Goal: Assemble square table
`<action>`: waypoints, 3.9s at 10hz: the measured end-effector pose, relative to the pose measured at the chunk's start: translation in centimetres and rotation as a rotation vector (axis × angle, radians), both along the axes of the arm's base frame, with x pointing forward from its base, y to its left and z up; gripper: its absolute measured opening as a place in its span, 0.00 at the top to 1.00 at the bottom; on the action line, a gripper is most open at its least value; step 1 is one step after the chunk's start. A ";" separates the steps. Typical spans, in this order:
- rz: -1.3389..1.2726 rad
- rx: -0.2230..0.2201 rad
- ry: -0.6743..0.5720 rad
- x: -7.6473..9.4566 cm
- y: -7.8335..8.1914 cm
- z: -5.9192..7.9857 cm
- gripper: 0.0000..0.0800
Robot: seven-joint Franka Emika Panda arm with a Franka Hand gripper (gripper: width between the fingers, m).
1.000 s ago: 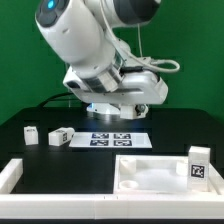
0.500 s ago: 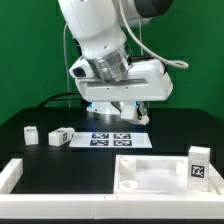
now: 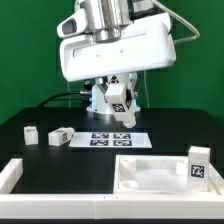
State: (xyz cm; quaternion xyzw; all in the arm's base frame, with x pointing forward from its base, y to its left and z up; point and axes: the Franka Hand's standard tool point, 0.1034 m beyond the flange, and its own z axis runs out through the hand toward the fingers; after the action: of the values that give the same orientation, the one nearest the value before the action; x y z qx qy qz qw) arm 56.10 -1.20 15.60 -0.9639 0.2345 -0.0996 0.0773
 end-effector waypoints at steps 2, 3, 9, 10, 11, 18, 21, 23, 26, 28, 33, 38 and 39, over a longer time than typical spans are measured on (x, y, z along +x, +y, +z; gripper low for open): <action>-0.010 -0.076 -0.134 0.1 0.1 -0.2 0.64; -0.024 -0.113 -0.196 0.2 0.3 -0.5 0.64; 0.021 -0.260 -0.385 4.6 2.6 -3.7 0.64; 0.023 -0.261 -0.385 4.6 2.6 -3.7 0.64; 0.027 -0.264 -0.384 4.6 2.6 -3.7 0.64; 0.050 -0.301 -0.361 4.9 1.0 -6.0 0.64; 0.059 -0.307 -0.359 5.3 1.3 -6.9 0.64; 0.067 -0.308 -0.353 5.2 1.7 -7.6 0.64; 0.075 -0.323 -0.363 5.0 1.6 -8.3 0.64; 0.075 -0.327 -0.370 5.0 1.5 -8.3 0.64; 0.085 -0.324 -0.347 4.9 1.5 -8.7 0.20; 0.081 -0.304 -0.312 5.0 0.8 -8.0 0.19; 0.058 -0.276 -0.294 5.3 -0.1 -6.6 0.19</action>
Offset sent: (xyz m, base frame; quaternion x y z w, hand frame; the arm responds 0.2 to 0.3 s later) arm 0.0154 -0.0112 -0.0540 -0.1624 0.1942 -0.0602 0.9655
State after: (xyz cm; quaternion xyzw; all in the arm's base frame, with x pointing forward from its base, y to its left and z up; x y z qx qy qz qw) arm 61.42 -1.32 9.02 -0.9468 0.1770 -0.2680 -0.0192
